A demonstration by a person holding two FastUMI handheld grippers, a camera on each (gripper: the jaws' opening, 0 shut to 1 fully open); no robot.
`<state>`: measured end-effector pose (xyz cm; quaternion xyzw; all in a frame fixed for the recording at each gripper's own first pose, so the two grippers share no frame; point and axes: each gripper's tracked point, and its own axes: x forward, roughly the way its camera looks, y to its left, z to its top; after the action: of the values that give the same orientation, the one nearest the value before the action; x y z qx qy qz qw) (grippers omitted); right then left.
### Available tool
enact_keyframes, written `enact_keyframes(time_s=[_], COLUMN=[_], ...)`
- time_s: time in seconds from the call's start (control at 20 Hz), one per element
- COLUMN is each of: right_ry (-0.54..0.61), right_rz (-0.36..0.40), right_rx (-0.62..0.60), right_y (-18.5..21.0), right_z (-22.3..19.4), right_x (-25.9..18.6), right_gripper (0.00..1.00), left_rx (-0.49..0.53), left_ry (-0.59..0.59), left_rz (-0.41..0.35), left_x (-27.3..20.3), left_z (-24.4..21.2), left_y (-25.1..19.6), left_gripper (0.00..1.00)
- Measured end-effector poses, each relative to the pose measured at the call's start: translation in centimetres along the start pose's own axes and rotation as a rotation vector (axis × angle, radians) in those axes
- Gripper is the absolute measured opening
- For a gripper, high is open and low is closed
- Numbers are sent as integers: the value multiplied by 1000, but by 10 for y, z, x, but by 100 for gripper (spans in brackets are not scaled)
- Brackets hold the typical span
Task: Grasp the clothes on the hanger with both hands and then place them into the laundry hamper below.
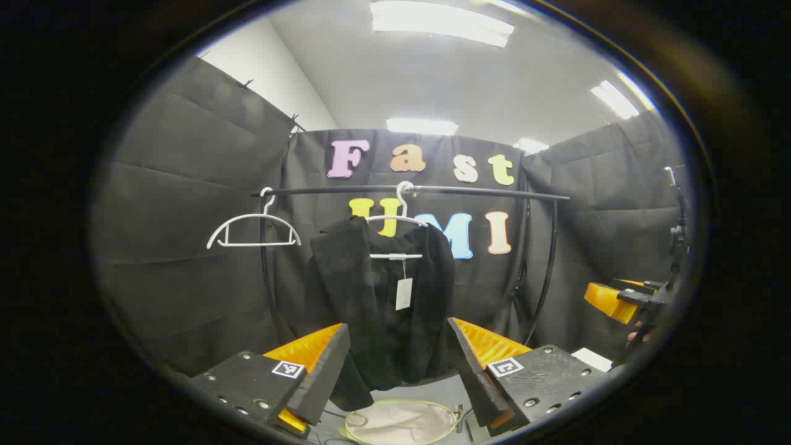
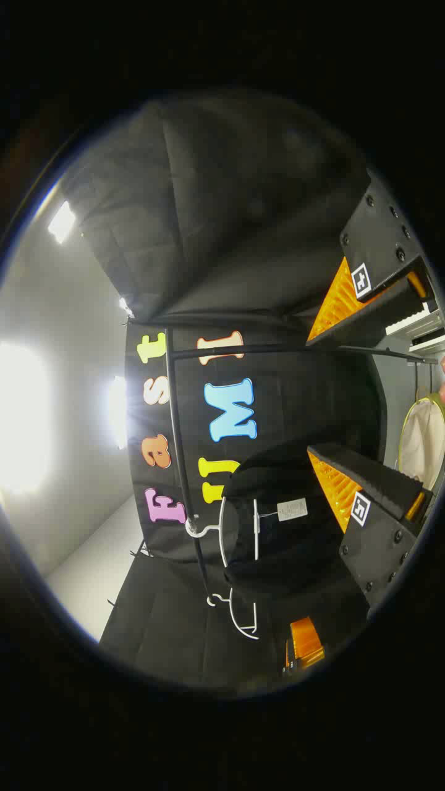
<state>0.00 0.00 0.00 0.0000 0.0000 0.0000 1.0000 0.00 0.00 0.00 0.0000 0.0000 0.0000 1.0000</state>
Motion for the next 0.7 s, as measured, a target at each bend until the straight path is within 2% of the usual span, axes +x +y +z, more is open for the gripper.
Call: enact_keyframes(time_s=[0.25, 0.7], right_ry=[23, 60], right_rz=[40, 32], right_rx=[3, 2], right_y=[12, 11], right_z=[-6, -12], right_x=[0, -1], right_gripper=[97, 97], left_rx=[-4, -26], left_ry=[0, -20], left_rz=[13, 26], left_x=[-8, -18], left_z=[-4, -7], left_y=[2, 7], left_gripper=[92, 92])
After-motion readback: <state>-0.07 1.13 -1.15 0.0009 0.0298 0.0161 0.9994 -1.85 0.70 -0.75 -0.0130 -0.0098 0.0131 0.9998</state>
